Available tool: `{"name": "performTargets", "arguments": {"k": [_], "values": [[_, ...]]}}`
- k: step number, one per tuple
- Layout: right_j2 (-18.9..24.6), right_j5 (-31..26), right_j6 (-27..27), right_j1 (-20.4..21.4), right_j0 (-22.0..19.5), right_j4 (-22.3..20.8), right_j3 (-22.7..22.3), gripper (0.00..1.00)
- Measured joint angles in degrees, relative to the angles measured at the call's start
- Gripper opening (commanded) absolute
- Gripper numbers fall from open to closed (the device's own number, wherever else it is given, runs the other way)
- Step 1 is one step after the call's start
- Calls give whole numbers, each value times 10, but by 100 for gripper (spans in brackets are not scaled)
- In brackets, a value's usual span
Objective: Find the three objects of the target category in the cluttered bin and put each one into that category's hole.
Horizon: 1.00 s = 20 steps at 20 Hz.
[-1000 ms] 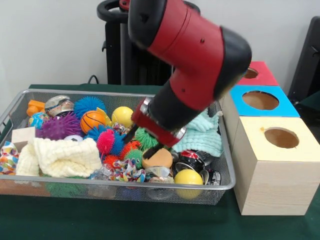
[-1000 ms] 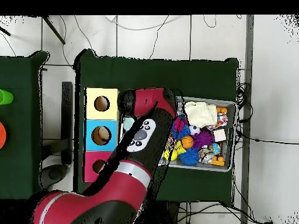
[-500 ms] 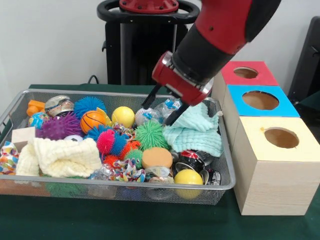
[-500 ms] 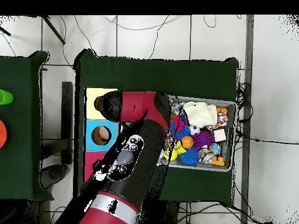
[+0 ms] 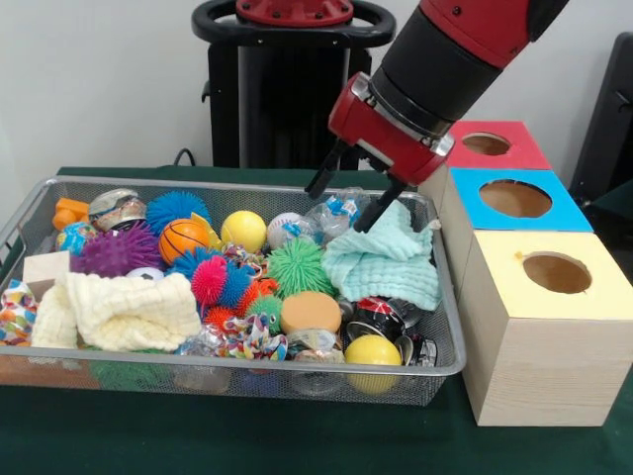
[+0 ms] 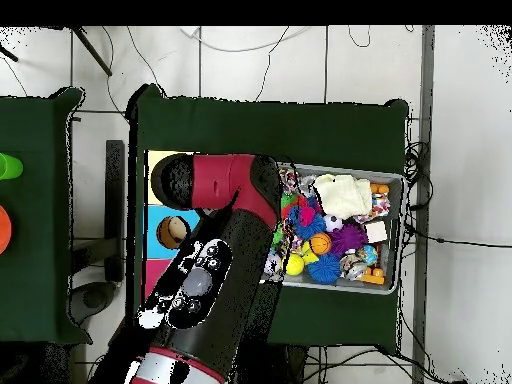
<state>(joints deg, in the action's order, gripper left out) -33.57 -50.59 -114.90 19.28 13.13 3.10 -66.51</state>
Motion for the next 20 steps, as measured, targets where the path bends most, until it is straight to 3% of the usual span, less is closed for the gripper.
{"name": "performTargets", "arguments": {"k": [8,14,16,20], "values": [[0,12,0,3,1,0,-39,100],[0,79,0,4,12,0,-98,100],[-7,124,0,-7,32,0,-117,100],[-17,156,0,-31,66,0,-126,100]]}}
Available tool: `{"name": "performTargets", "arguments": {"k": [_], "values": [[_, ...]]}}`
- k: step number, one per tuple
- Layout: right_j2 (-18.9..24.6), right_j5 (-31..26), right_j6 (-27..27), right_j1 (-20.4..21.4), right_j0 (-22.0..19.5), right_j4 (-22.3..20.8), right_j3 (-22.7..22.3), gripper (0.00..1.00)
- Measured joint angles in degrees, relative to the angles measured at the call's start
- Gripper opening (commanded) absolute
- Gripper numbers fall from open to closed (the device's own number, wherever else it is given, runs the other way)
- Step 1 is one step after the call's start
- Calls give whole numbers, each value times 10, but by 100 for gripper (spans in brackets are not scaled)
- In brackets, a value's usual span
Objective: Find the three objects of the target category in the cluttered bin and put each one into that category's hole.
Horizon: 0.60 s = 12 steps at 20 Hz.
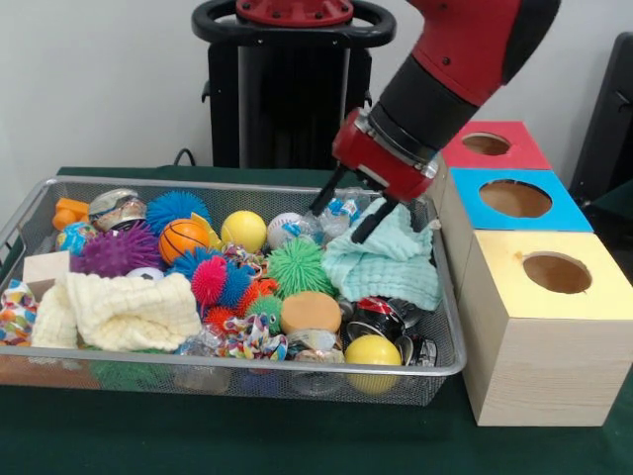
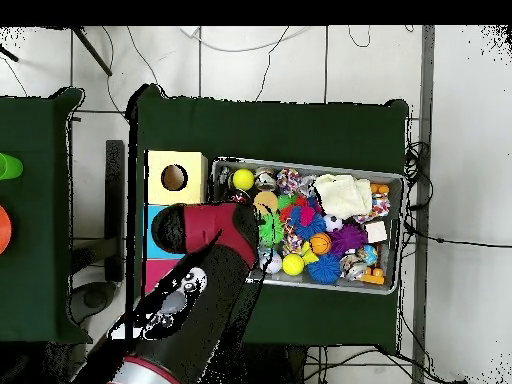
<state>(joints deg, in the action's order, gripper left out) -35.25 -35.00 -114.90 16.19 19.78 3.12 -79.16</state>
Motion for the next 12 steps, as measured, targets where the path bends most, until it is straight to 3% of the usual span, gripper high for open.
{"name": "performTargets", "arguments": {"k": [5,12], "values": [[-12,1,0,-37,46,0,0,100],[-19,-2,0,-59,68,1,-2,100]]}}
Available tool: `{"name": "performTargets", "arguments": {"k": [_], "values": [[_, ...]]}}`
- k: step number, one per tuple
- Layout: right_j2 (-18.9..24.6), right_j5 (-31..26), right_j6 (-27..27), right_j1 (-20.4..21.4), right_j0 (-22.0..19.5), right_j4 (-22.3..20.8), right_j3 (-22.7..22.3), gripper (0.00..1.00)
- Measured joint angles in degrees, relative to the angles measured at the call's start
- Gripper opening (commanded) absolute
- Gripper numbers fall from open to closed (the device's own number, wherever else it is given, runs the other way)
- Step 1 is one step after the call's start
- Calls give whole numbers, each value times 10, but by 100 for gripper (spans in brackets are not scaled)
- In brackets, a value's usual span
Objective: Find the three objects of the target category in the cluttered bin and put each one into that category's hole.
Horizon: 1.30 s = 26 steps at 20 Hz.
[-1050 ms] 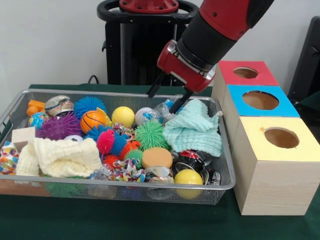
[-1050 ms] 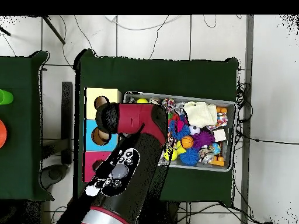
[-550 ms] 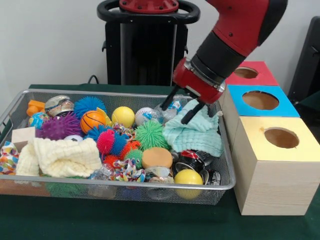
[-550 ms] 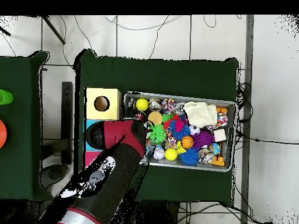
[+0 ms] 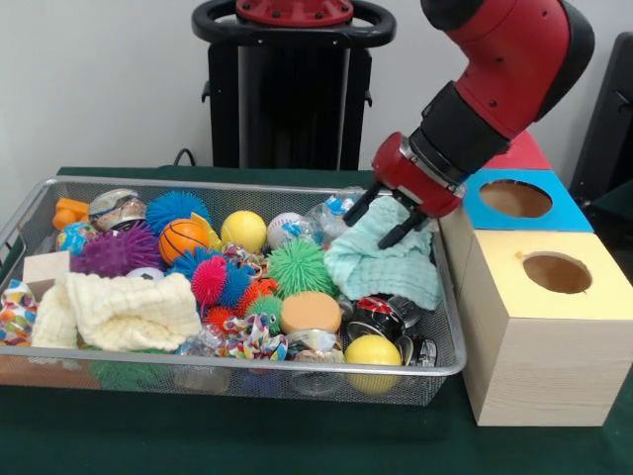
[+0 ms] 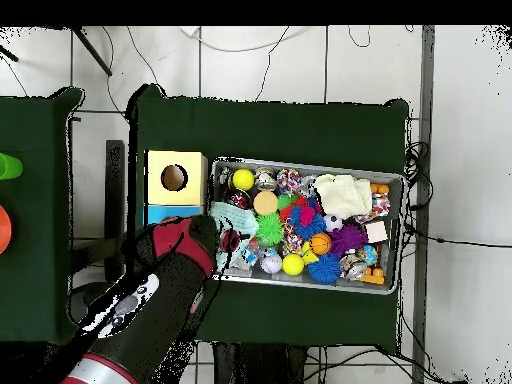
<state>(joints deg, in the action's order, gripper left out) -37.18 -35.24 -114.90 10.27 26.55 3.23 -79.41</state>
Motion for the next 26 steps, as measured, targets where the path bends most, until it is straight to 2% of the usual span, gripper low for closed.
{"name": "performTargets", "arguments": {"k": [5,8,9,15,26], "values": [[1,19,0,14,-16,6,-20,100],[4,76,0,32,-50,5,-52,100],[4,98,0,36,-63,5,-63,0],[5,127,0,40,-78,5,-85,0],[5,128,0,39,-64,5,-101,0]]}}
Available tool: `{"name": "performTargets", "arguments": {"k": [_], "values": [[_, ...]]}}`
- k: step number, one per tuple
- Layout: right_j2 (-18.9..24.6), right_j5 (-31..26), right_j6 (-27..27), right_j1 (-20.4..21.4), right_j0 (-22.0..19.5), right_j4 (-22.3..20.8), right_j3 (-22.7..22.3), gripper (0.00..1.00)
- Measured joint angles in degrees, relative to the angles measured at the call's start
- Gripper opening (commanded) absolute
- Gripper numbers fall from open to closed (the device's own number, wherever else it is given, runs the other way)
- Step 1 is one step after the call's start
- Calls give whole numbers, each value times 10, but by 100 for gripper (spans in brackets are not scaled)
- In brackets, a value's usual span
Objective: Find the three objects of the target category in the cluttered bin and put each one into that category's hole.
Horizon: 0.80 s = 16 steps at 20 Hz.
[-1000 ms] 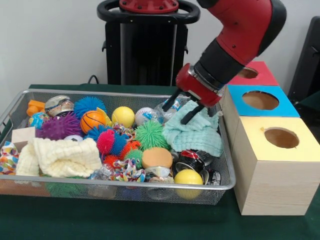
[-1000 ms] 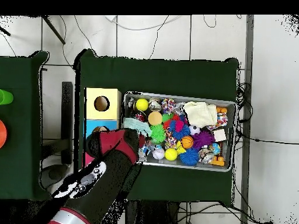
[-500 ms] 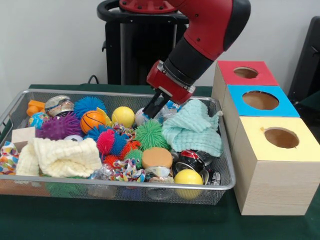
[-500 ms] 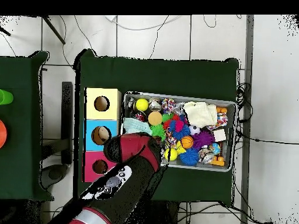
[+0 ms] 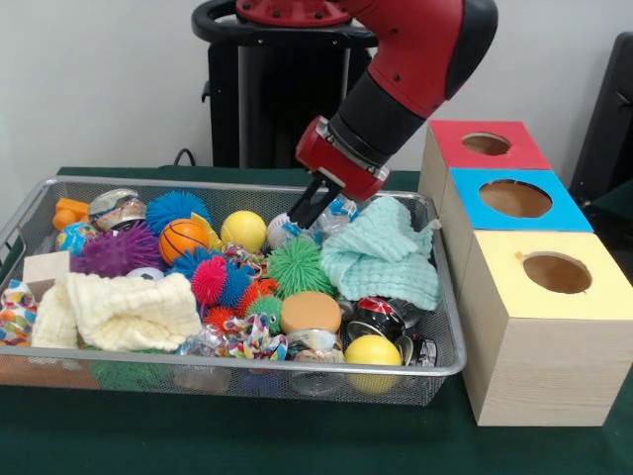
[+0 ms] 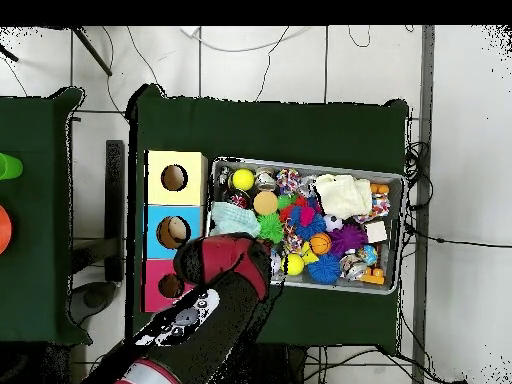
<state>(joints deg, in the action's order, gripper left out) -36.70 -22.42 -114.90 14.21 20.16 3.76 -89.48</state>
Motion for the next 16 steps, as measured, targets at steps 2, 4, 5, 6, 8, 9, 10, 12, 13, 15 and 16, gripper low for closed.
{"name": "performTargets", "arguments": {"k": [2,4,5,6,8,9,10,12,13,15,16], "values": [[0,0,0,0,5,0,0,0],[0,0,0,-1,9,0,0,0],[0,0,0,-1,10,0,0,0],[0,0,0,-1,11,0,0,0],[0,0,0,-2,16,0,0,100],[0,0,0,-2,16,0,0,100],[0,0,0,-2,16,0,0,100],[0,0,0,-2,16,0,0,100],[0,0,0,-2,16,1,0,100],[0,-1,0,-2,16,1,0,100],[-1,-1,0,-2,17,1,0,100]]}}
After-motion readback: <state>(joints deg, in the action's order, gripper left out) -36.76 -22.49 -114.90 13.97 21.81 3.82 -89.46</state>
